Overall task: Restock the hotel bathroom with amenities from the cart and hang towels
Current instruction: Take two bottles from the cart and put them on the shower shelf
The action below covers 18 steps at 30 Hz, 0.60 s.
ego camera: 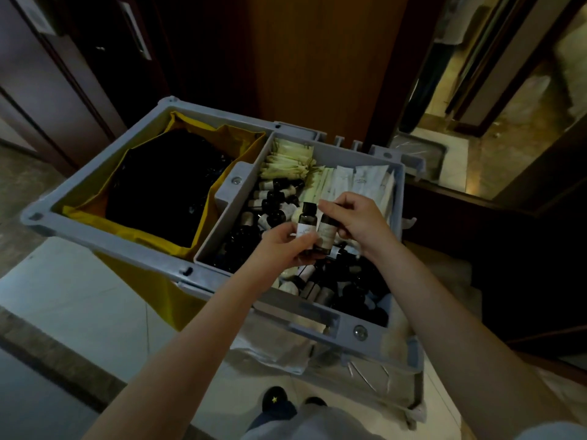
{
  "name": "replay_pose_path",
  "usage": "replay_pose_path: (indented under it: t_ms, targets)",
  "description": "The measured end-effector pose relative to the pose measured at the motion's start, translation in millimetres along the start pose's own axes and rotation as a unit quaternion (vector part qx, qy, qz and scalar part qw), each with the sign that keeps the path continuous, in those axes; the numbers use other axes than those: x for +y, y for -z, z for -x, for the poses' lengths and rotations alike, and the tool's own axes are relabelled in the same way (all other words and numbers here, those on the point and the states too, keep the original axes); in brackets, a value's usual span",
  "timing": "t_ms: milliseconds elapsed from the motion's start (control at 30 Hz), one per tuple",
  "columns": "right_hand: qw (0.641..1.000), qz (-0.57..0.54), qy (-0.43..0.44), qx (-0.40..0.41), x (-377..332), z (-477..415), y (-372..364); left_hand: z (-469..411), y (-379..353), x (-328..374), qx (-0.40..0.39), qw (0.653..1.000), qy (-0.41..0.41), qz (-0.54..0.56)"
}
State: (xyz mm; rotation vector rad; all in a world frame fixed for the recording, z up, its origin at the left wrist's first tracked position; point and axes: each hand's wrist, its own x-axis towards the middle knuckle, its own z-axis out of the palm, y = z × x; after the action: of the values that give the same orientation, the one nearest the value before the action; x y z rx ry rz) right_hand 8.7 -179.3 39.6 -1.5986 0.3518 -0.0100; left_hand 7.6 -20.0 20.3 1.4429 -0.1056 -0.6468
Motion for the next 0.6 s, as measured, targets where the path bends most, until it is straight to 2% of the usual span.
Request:
replay_pose_path:
  t_ms: [167, 333, 500, 600]
  targets:
    - [0.999, 0.052, 0.011, -0.009, -2.0, 2.7, 0.3, 0.7, -0.6, -1.3, -0.014, 1.000, 0.006, -0.009]
    - [0.997, 0.065, 0.026, -0.019, -5.0, 2.4, -10.7, 11.7, 11.6, 0.0, 0.017, 0.998, -0.012, -0.064]
    - [0.995, 0.065, 0.068, -0.044, -6.2, 2.2, -34.1, 34.5, 31.6, 0.4, 0.144, 0.986, -0.053, -0.063]
    - [0.990, 0.064, 0.084, -0.092, -8.5, 8.9, -52.1, 62.4, 39.5, 0.4, 0.221, 0.972, -0.072, -0.040]
